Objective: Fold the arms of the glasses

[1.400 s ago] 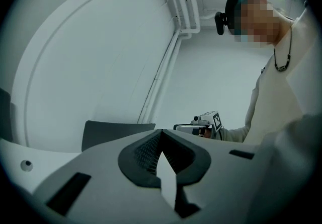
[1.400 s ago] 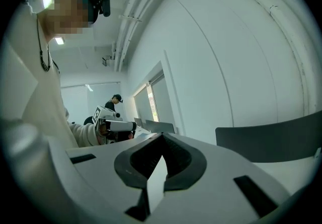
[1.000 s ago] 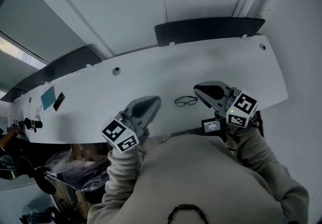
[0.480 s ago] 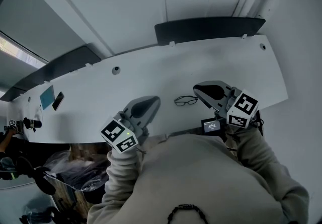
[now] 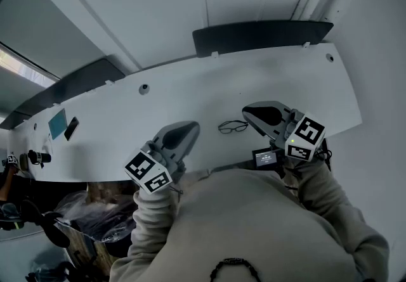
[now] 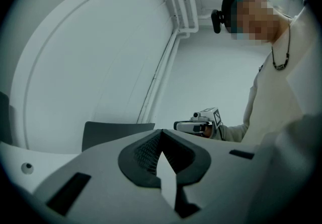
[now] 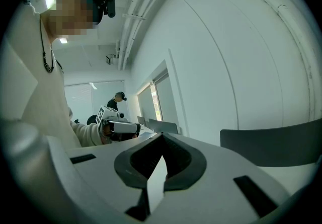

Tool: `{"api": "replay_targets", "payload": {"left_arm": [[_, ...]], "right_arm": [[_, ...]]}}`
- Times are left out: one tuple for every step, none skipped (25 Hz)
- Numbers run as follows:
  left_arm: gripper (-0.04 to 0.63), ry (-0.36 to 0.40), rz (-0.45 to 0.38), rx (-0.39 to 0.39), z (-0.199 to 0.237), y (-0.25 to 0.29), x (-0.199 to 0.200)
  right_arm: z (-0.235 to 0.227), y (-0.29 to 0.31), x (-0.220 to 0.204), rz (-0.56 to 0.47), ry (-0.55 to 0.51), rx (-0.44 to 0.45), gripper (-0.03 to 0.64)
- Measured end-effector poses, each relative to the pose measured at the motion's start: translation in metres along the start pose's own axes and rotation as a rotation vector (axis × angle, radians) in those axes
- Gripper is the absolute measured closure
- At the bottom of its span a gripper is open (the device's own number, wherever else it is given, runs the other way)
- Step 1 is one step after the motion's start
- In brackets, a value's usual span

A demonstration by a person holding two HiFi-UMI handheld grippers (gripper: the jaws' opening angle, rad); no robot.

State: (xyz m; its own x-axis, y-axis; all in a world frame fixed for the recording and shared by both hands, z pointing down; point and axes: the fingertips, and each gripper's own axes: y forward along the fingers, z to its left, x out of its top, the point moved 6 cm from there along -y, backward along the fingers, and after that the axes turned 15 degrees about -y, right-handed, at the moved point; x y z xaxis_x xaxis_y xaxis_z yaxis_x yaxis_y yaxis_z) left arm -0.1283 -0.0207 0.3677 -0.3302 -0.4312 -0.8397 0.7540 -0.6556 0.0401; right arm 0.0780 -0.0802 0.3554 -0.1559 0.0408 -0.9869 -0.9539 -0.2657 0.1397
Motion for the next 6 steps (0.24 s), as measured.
{"api": "replay_targets", "payload": {"left_arm": [[0.591, 0.0, 0.001, 0.0, 0.0003, 0.0004, 0.0], [0.591, -0.001, 0.003, 0.0, 0.0005, 0.0011, -0.0003], [0.591, -0.002, 0.007, -0.001, 0.0006, 0.0019, -0.001], [0.591, -0.003, 0.013, -0.001, 0.0009, 0.0027, -0.0019], [0.591, -0.003, 0.018, -0.001, 0.0013, 0.0036, -0.0028], [0.591, -0.003, 0.024, -0.001, 0.0017, 0.0044, -0.0037]], "right_arm": [[-0.0006, -0.0001, -0.0003, 0.002, -0.002, 0.0, 0.597], [-0.0014, -0.0007, -0.0007, 0.006, -0.005, -0.001, 0.597], [-0.0026, -0.0016, -0.0013, 0.011, -0.007, -0.003, 0.597], [-0.0042, -0.0026, -0.0019, 0.016, -0.009, -0.006, 0.597], [-0.0061, -0.0036, -0.0023, 0.02, -0.011, -0.009, 0.597], [-0.0082, -0.0045, -0.0026, 0.024, -0.012, -0.012, 0.597]]}}
